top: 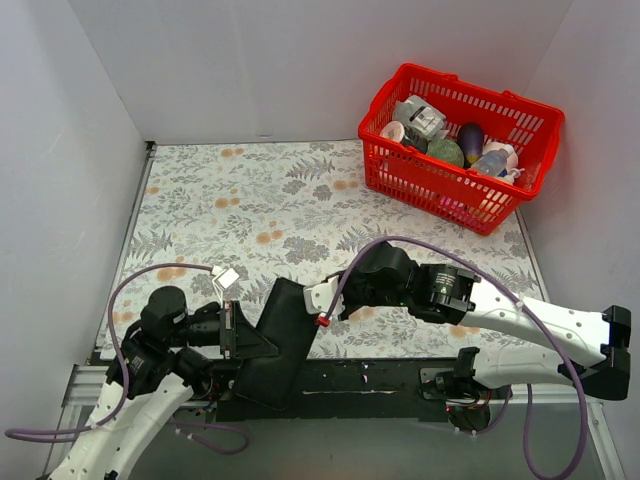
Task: Sort the hair-cutting tools
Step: Zip the hairdressing tool bag at the center of the board.
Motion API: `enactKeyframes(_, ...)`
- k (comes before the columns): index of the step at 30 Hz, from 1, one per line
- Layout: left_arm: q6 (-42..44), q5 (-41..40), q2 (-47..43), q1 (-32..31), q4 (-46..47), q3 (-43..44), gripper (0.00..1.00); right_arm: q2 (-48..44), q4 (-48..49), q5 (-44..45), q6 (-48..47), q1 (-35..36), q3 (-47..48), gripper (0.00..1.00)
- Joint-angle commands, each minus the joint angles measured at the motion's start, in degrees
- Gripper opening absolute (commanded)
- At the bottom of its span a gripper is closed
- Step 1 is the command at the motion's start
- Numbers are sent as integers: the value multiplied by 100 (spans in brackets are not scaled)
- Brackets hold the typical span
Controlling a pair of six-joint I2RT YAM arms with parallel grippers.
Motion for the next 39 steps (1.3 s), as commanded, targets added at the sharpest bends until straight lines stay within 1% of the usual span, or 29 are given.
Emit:
enactKeyframes(1, 310, 1512, 288, -123, -516, -154, 0, -65, 506, 965, -546, -337, 271, 1)
enactKeyframes(7, 688, 1679, 753, -132, -437, -180, 0, 515, 374, 85, -1240, -337, 569, 1)
enactKeyframes(9, 793, 1758, 868, -123, -437, -189, 0, 717, 182, -187, -1469, -337, 675, 1)
enactKeyframes(12, 697, 1767, 974, -149, -235, -312, 0, 954, -160, -460, -1847, -337, 930, 1)
enactKeyframes(16, 452, 1820, 1035, -149, 90, -584, 0, 1184, -355, -820, -2102, -302, 1194, 1)
enactKeyframes(20, 240, 1846, 1263, -167, 599, -699, 0, 1360, -241, -979, -2260, -302, 1282, 1)
enactKeyframes(26, 257, 1688, 1720, -202, 916, -699, 0, 1641, 207, -1427, -2418, -276, 1238, 1)
enactKeyframes(30, 555, 1460, 2177, -202, 987, -594, 0, 1904, 138, -1489, -2498, -197, 1352, 1)
enactKeyframes(31, 600, 1433, 2387, -202, 1013, -506, 0, 1914, 111, -1498, -2498, -197, 1326, 1)
enactKeyframes(33, 697, 1336, 2520, -211, 1083, -435, 0, 1835, 180, -1454, -2463, -197, 1247, 1)
enactKeyframes(36, 697, 1293, 2714, -202, 1241, -391, 0, 1616, 374, -1069, -2174, -188, 1001, 2)
enactKeyframes(37, 680, 1292, 2732, -202, 1268, -391, 0, 1563, 383, -971, -2086, -188, 975, 8)
enactKeyframes(38, 662, 1275, 2749, -211, 1329, -382, 0, 1501, 374, -901, -1885, -197, 913, 29)
enactKeyframes(39, 645, 1284, 2741, -211, 1356, -365, 0, 1396, 339, -848, -1796, -197, 895, 96)
